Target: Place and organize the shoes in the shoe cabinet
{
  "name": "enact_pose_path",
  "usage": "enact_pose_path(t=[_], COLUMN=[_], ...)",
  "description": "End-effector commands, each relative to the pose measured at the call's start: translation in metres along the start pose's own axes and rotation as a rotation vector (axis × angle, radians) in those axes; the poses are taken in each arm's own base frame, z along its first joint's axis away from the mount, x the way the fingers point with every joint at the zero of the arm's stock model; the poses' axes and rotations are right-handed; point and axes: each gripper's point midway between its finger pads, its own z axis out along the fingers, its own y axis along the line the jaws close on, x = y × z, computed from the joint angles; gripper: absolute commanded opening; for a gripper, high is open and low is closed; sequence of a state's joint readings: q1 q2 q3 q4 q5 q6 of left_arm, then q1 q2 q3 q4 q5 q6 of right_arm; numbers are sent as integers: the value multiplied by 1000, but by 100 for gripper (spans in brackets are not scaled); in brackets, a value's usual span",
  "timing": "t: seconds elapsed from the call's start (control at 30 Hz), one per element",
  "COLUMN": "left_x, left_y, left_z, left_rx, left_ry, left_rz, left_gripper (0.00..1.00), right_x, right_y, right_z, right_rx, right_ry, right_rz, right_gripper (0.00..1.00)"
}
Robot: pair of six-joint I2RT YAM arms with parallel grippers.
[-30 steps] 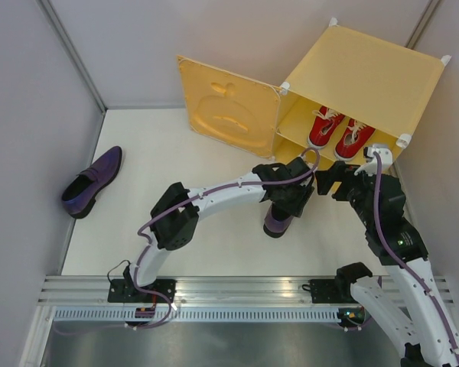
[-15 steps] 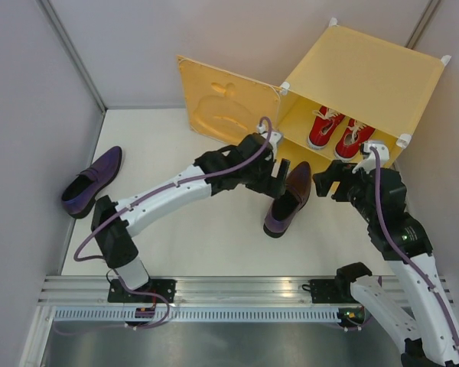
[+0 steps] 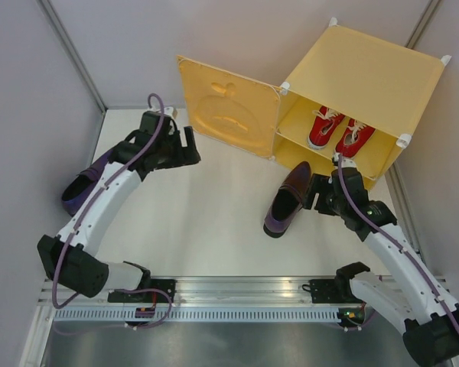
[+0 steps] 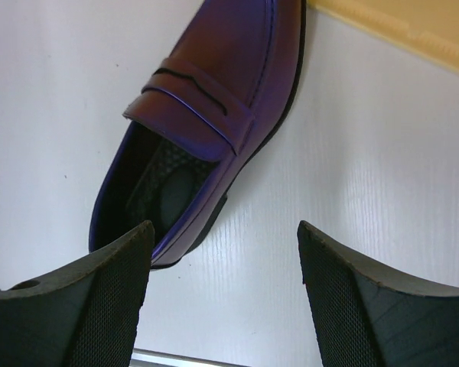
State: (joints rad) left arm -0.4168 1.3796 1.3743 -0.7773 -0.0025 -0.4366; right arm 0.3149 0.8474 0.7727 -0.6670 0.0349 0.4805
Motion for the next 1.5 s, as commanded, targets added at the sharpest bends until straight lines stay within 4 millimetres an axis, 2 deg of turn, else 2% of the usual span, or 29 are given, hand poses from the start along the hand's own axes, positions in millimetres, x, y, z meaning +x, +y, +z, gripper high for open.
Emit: enact_pose_path(t=[0.0,0.1,0.17,0.2,0.27,0.37,0.4,0.47,0.63,0.83,0.93,0.97,1.07,1.17,1.23,1.3,1.47], left_x=[-11,-13,-10,-8,-3,11,20,25,24,25,26,25,25,25,25,25,25], left_y=[46,68,80,90,97,110,115,115,116,117,117,117,117,119,120,121,120], left_z=[-25,-34,-34,-33,-30,-17,-11,-5,-7,-6,-6,-6,-7,-8,-8,-9,-8], left_rx=[-95,-184,-237,-282,-310,-350,-365,-357,-362,-362,-362,-362,-363,-374,-377,-382,-377], left_ry=[-74,-125,-139,-151,-155,-133,-109,-83,-95,-90,-90,-93,-95,-97,-98,-101,-100], left_rz=[-4,-19,-17,-12,-7,8,14,18,16,18,18,19,16,17,19,20,19], left_gripper=[89,89,89,89,89,89,88,88,87,87,87,87,87,87,87,87,87], right_x=[-2,8,16,15,27,40,41,47,56,76,75,74,71,62,49,32,9], right_y=[3,11,25,26,33,34,35,37,39,33,28,27,25,18,10,6,-21], right_z=[11,23,27,29,37,46,47,51,57,69,71,72,73,68,61,54,38], right_rx=[48,88,83,100,110,144,152,160,186,221,254,265,286,338,381,404,477], right_ry=[-44,-34,-23,-36,-1,27,24,32,57,106,86,78,63,28,-21,-80,-165], right_rz=[121,151,144,143,139,145,162,159,144,183,197,211,229,238,230,237,279], right_gripper=[79,79,79,79,79,79,78,77,74,64,54,46,31,9,1,0,1])
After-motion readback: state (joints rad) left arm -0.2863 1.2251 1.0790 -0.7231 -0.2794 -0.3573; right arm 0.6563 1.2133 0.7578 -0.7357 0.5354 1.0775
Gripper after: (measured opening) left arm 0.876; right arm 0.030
